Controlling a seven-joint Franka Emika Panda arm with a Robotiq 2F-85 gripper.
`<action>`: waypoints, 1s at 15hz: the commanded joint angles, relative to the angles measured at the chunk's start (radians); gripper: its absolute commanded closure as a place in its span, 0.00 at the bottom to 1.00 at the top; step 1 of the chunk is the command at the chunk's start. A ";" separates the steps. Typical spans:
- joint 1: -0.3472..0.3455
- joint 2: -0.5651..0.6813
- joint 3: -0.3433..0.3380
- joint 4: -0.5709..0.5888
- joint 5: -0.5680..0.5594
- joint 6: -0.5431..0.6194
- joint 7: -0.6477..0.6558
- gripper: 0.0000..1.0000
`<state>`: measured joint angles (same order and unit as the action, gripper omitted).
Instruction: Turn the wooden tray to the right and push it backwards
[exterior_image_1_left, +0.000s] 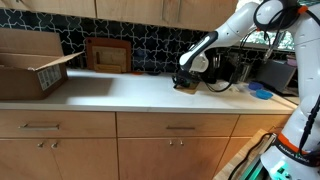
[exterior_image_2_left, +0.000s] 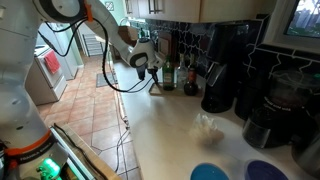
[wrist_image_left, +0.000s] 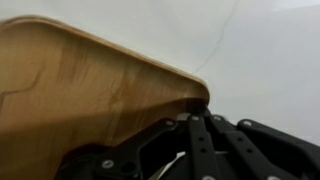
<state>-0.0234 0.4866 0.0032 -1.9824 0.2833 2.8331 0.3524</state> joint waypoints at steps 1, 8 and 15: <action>0.005 0.116 0.015 0.093 0.018 0.044 -0.019 0.98; 0.046 0.200 -0.025 0.211 -0.005 0.096 0.022 0.99; 0.143 0.313 -0.153 0.345 -0.027 0.119 0.151 0.98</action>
<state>0.0699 0.6751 -0.0728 -1.7315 0.2805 2.9183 0.4285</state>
